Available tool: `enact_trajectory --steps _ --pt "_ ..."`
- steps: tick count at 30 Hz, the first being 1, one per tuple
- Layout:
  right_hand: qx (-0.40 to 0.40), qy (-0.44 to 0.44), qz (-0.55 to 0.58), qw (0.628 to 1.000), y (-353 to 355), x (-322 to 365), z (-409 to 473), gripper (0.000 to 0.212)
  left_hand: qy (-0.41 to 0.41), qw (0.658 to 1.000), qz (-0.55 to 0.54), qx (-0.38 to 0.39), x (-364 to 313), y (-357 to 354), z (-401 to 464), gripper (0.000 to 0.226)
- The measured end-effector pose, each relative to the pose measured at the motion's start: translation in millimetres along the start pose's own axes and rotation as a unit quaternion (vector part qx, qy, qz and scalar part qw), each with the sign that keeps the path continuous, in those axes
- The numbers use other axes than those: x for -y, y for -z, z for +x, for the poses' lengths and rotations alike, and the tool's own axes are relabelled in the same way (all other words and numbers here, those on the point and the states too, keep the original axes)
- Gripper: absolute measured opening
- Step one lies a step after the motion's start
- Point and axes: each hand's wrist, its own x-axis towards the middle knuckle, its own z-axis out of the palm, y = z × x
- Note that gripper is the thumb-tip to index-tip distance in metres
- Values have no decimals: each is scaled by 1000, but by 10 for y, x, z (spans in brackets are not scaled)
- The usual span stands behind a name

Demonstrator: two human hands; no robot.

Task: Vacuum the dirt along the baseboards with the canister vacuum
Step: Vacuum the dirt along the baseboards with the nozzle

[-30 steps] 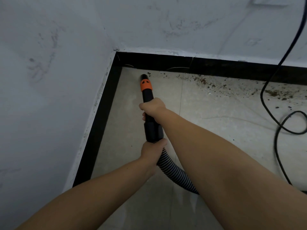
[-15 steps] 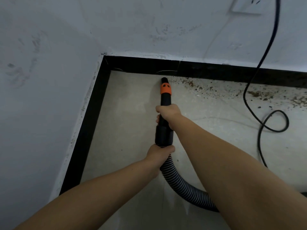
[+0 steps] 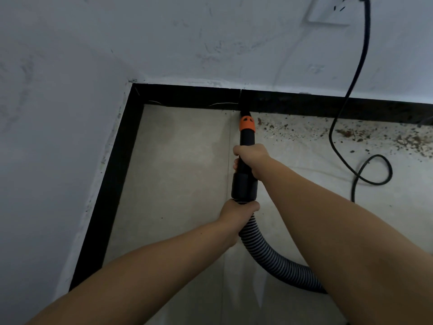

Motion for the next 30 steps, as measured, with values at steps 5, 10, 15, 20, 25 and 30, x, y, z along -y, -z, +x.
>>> enact_trajectory --steps 5,10,15,20,25,30 --pt "16 12 -29 999 -247 30 32 20 4 1000 -20 -19 12 148 77 11" --pt "32 20 -48 998 -478 50 29 19 2 998 -52 -35 56 310 145 8" --pt "53 33 -72 995 -732 70 30 18 3 995 -78 -56 84 462 206 27" --pt "79 51 -96 991 -1043 100 28 19 7 991 -105 -83 112 680 290 33" --pt "119 61 -126 983 -1297 147 21 19 1 987 -128 -97 93 829 327 14" --pt "151 71 -188 968 -1475 218 -54 18 7 982 -166 -91 49 913 284 20"
